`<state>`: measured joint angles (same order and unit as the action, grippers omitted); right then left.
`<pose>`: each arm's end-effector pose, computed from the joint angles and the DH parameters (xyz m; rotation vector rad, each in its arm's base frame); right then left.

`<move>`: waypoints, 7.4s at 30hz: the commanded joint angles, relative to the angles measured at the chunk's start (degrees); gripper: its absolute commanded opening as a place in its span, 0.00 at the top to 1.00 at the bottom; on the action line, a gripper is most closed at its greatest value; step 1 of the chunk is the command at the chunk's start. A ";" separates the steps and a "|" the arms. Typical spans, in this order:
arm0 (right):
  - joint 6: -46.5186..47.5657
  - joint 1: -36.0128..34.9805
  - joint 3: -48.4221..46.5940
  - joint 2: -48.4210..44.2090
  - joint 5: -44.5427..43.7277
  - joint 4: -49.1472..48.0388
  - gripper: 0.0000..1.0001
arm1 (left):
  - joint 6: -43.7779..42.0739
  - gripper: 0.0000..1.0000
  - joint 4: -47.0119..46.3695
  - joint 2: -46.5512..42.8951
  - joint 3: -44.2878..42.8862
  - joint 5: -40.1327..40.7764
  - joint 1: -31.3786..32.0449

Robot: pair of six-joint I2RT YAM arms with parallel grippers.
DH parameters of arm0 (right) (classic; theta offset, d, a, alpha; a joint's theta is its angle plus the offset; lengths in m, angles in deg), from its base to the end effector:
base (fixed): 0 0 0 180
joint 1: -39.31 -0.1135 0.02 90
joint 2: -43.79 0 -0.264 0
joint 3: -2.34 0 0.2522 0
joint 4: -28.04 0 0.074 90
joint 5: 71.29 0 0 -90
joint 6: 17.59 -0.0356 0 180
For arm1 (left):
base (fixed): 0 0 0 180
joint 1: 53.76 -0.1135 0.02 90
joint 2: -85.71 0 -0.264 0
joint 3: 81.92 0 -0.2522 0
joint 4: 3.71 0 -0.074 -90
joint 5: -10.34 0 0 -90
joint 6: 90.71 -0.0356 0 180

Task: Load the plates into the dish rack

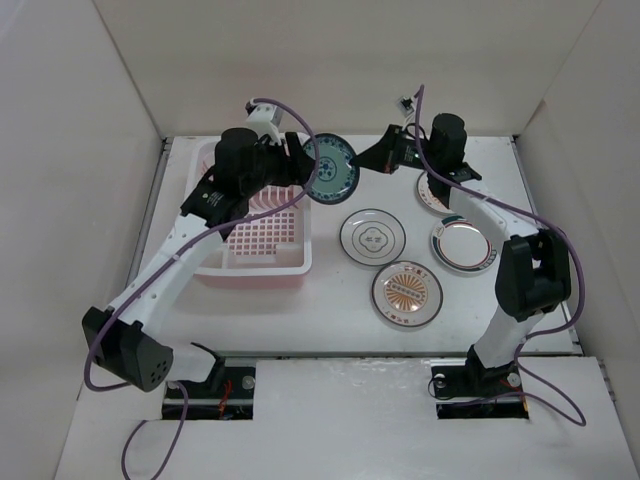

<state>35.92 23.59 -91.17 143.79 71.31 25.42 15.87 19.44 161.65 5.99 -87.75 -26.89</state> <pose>0.3888 0.1388 0.3385 -0.4526 1.7617 1.4120 0.2712 -0.1430 0.4264 0.2638 1.7191 -0.6825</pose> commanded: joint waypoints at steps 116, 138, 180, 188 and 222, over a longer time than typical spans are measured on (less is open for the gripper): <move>11.09 -3.43 5.39 -11.41 -8.57 6.98 0.00 | -26.16 0.94 -36.46 13.71 23.92 30.07 -20.98; 11.09 -3.43 5.39 -11.41 -9.09 6.98 0.00 | -25.63 0.54 -34.62 14.59 22.87 30.07 -20.46; 25.24 11.68 7.94 6.15 -20.34 23.15 0.09 | -9.11 0.00 -6.84 -3.78 -3.94 3.96 5.03; 27.70 7.74 4.60 11.61 -21.49 27.98 0.18 | -9.72 0.00 -8.07 -5.89 -2.89 3.97 5.03; 32.89 7.73 -1.73 20.84 -23.59 40.73 0.60 | -10.25 0.00 -7.54 -5.37 -2.36 6.87 5.03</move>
<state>66.63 31.19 -92.42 162.48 50.19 61.98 5.82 14.19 157.81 3.28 -81.04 -21.97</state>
